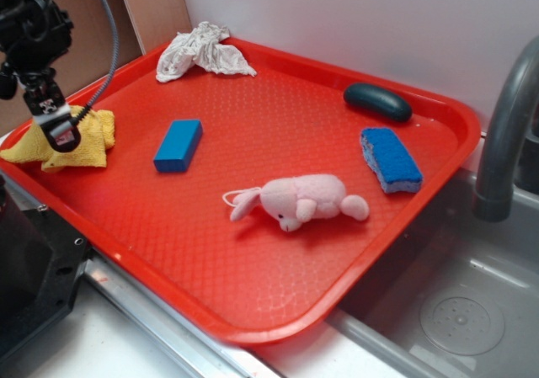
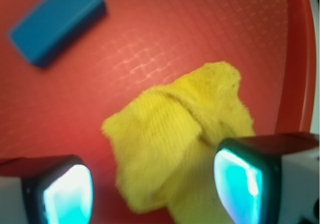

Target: Grab the yellow cloth.

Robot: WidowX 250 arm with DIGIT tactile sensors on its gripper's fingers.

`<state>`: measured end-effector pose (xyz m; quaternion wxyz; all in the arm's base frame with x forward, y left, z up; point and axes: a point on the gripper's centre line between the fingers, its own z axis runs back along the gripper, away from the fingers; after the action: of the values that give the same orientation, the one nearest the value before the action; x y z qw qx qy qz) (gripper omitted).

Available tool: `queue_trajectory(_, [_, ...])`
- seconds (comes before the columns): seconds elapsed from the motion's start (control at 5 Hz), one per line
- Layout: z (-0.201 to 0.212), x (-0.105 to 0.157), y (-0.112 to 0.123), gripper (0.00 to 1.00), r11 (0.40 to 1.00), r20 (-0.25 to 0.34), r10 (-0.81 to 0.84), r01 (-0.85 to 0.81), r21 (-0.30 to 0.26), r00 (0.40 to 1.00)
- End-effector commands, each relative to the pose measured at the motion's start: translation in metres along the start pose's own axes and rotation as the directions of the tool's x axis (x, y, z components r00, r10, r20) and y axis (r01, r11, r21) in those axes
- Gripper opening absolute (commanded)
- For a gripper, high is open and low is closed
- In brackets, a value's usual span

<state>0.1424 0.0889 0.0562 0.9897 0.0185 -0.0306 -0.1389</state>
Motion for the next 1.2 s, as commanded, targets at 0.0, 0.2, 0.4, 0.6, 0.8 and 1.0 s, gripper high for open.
queue_trajectory(0.0, [-0.038, -0.01, 0.004, 0.88, 1.0, -0.108, 0.007, -0.004, 0.024, 0.994])
queue_trajectory(0.2, [-0.043, -0.018, 0.007, 0.0, 0.999, -0.117, 0.041, -0.037, 0.032, 0.992])
queue_trajectory(0.4, [-0.039, -0.023, 0.011, 0.0, 0.997, -0.12, 0.068, -0.064, 0.037, 0.99])
queue_trajectory(0.6, [-0.003, -0.036, 0.002, 0.0, 0.995, -0.042, 0.092, -0.093, -0.022, 0.995])
queue_trajectory(0.8, [0.044, 0.001, -0.018, 0.0, 0.99, -0.011, 0.129, -0.13, -0.051, 0.992])
queue_trajectory(1.0, [0.098, 0.038, -0.042, 0.0, 0.975, 0.071, 0.205, -0.197, -0.104, 0.976])
